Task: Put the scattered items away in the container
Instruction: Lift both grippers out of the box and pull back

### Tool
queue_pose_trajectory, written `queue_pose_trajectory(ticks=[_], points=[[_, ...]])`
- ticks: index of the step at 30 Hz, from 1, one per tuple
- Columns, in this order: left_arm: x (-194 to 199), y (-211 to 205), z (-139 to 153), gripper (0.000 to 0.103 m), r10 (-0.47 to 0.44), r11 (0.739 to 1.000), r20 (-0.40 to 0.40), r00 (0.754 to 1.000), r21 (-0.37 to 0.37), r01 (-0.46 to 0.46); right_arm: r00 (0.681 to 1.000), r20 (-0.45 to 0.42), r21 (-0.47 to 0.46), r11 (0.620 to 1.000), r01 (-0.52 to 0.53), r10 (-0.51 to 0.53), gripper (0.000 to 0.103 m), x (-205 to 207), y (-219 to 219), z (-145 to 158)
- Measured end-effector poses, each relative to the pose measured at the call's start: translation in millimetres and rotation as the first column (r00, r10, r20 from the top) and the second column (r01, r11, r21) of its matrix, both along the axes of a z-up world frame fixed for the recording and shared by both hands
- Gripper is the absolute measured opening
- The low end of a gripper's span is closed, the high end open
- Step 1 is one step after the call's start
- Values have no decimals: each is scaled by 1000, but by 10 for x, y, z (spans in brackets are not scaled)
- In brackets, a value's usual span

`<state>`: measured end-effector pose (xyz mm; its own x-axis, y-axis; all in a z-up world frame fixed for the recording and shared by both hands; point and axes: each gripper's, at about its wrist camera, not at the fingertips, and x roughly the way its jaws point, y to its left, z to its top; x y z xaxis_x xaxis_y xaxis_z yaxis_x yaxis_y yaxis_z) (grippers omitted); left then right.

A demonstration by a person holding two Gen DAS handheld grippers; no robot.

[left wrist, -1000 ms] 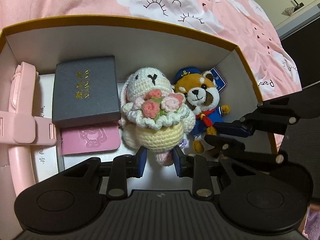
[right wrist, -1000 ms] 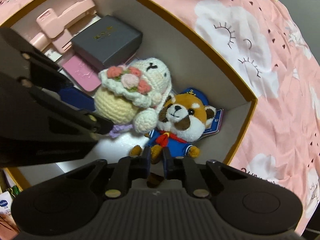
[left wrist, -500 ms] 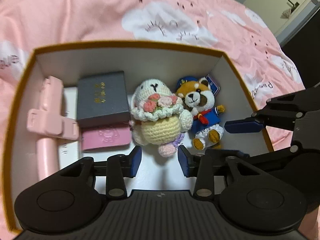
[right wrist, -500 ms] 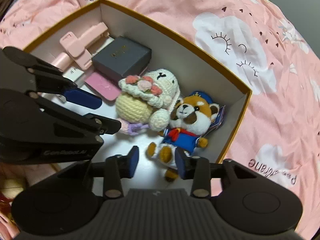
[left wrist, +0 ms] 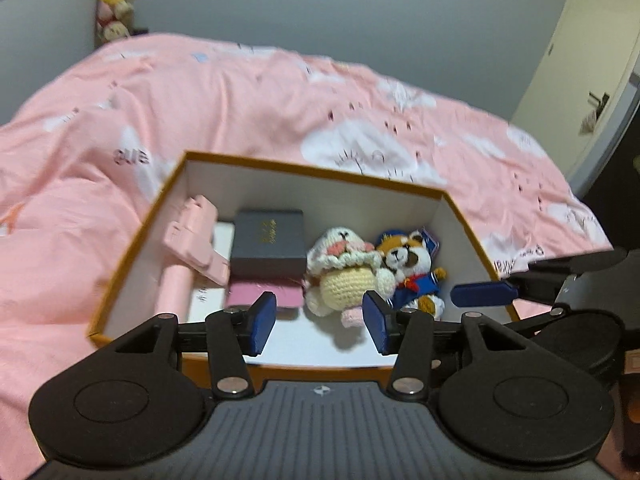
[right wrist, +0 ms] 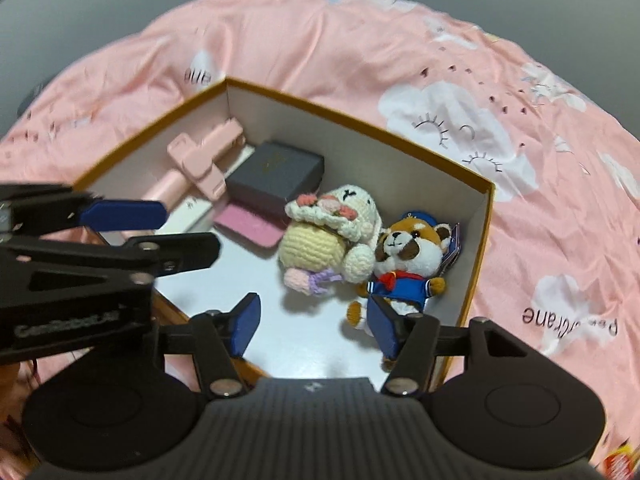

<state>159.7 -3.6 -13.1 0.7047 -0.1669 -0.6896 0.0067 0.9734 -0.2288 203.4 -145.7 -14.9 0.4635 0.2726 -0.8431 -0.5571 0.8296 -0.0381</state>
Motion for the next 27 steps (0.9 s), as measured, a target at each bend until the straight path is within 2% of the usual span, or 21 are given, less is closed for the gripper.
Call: queue_pose_trajectory(ticks=[4,8,10,12,14,18,27], points=[[-204,60,62,58,36,999,48,998,28,-37,992,31,103,988,119,-123,73,-160,-124,0],[-411,78,65,58,53,995,71,996,75,-59,960,74,194,948,253,-272,78,-344,-234,9],[-507,99,56,60,58,994,75,995,83,-64,944,97,237,928,287,-316,79,-441,-267,38],[-602,132,51,67,61,995,76,995,78,-67,930,118,266,914,307,-347,81,-537,-275,63],[-674,171,58,67,61,995,76,995,73,-66,914,142,280,901,331,-380,81,-637,-268,85],[-822,207,86,74,47,995,75,996,88,-54,910,169,289,902,321,-379,81,-828,-227,94],[-1114,302,175,81,21,995,72,997,98,-28,936,186,267,932,244,-298,83,-1271,-101,128]])
